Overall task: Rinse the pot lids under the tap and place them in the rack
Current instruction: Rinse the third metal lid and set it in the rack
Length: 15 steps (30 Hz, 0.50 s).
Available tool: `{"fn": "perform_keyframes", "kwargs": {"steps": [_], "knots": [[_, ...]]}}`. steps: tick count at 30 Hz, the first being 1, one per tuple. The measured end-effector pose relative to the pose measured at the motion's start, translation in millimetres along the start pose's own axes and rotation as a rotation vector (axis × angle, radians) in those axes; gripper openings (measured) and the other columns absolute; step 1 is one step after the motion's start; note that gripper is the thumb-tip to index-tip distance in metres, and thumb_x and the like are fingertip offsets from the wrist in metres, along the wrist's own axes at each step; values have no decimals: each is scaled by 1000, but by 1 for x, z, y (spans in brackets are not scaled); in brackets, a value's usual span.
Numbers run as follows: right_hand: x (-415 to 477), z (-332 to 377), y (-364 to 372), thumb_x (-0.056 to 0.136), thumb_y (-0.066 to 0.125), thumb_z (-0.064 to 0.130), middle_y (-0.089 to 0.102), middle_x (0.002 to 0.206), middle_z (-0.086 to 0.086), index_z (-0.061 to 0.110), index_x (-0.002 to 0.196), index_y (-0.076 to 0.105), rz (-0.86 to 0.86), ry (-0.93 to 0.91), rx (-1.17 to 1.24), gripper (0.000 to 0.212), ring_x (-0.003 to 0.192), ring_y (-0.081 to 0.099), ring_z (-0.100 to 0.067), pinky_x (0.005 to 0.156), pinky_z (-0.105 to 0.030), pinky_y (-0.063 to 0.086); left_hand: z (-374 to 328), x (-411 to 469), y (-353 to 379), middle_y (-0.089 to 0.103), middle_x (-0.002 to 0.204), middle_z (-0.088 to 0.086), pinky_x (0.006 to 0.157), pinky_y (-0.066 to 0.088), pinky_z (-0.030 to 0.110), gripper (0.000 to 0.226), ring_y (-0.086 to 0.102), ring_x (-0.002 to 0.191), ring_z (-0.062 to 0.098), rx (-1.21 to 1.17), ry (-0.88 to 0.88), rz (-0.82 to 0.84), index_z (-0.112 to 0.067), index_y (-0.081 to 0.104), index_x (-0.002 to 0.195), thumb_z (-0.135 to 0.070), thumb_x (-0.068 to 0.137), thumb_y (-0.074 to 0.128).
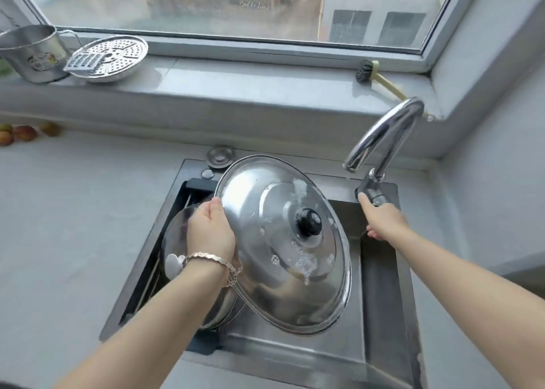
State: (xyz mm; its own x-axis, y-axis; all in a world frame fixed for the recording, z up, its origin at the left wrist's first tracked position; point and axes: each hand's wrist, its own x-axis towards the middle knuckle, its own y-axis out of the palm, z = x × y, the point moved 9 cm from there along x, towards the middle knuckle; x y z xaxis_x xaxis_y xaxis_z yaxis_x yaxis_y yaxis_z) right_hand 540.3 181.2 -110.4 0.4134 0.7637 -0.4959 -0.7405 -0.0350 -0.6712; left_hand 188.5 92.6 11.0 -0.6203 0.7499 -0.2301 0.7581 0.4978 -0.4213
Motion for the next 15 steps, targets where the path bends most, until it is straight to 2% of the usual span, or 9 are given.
{"fn": "perform_keyframes", "kwargs": {"steps": [2,4,5,7,8,10,11,13,15], "knots": [[9,-1,3,89,41,55,58,65,-11,10,65,50,16,32,49,52,52,57,-26,57,-31,53,-2,-8,7,49,63,7,77,45,40,41,49,74,26,9,0,-19,-10,46,63,-29,98,33],[15,-5,6,92,39,47,56,64,-11,9,66,51,19,60,64,48,50,55,-25,61,-33,54,-4,-13,11,49,64,7,70,42,37,41,48,71,26,36,-2,-43,-10,43,63,-29,98,32],[18,-8,8,94,37,43,56,65,-11,7,71,54,24,67,58,46,49,53,-24,58,-33,52,-6,-15,13,47,62,7,62,38,34,42,45,67,25,59,0,-45,-10,41,62,-29,99,31],[21,-13,12,95,31,32,58,76,-14,2,93,58,39,88,53,40,49,51,-23,46,-27,43,-9,-19,17,42,58,4,50,28,28,43,39,57,19,110,10,-34,-12,37,59,-29,99,31],[23,-13,14,94,29,24,58,83,-16,0,102,56,47,83,52,37,51,51,-23,44,-26,40,-10,-20,18,41,58,3,48,26,26,43,37,55,17,129,14,-30,-12,36,59,-29,99,31],[27,-12,19,95,28,15,56,94,-18,2,107,52,75,48,28,30,63,51,-24,43,-25,39,-11,-19,22,39,58,3,49,26,26,43,36,57,19,121,20,-15,-12,36,60,-29,99,31],[29,-12,20,96,27,17,58,102,-19,5,104,51,71,42,17,28,71,50,-24,45,-24,38,-10,-18,24,38,57,3,49,26,26,43,36,59,20,104,22,-7,-12,35,59,-28,99,31],[37,-20,22,93,26,26,58,122,-20,5,106,53,32,69,40,37,83,46,-23,53,-22,33,-12,-16,26,37,57,2,51,27,26,43,35,58,19,87,27,1,-13,35,59,-27,99,32],[42,-26,22,92,24,29,56,127,-22,2,110,56,4,81,39,46,92,52,-28,71,-26,38,-14,-16,27,37,58,2,50,27,25,43,34,55,15,81,35,8,-14,34,58,-27,99,31]]}}
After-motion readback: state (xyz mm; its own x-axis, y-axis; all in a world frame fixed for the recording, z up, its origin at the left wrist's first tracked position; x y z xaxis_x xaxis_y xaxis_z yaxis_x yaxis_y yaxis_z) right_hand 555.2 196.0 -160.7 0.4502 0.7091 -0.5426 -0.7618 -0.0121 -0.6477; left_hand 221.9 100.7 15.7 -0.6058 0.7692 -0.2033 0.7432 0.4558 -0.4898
